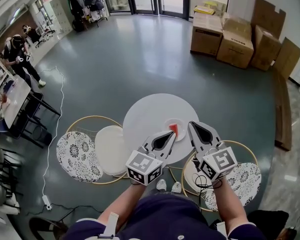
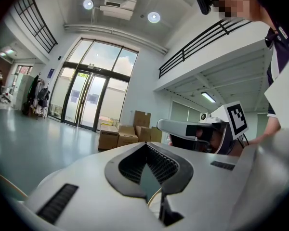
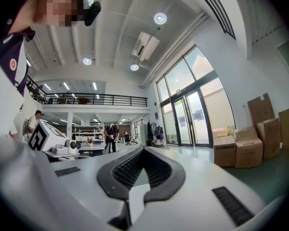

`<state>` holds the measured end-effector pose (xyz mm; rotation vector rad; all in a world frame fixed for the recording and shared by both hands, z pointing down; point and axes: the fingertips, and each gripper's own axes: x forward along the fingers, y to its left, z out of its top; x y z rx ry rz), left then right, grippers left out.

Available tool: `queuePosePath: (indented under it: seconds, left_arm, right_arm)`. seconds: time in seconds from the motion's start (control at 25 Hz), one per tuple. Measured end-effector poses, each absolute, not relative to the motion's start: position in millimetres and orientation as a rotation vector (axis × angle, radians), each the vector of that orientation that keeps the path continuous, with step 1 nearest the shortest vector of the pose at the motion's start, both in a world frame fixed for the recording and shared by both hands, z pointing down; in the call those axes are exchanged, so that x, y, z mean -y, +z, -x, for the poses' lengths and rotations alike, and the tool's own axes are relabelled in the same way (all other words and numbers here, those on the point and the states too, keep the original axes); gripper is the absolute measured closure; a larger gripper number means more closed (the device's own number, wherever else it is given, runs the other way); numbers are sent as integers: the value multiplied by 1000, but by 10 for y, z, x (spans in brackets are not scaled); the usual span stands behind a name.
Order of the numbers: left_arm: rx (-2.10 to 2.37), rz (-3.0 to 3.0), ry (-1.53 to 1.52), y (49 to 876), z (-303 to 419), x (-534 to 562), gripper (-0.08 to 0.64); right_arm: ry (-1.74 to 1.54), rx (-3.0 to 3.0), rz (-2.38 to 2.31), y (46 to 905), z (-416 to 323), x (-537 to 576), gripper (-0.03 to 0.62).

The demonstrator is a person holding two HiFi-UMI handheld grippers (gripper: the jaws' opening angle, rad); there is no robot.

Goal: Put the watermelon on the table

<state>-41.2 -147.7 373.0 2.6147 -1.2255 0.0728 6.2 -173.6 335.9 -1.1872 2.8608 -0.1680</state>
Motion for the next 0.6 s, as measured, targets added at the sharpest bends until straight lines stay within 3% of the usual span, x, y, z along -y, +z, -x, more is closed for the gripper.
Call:
queuePosePath:
  seconds: [0.6]
  left_arm:
    - [1202,-2637,86,3704,346,1486,554]
  right_arm:
    - [-174,-2838,1184,3345,-104,1758,589]
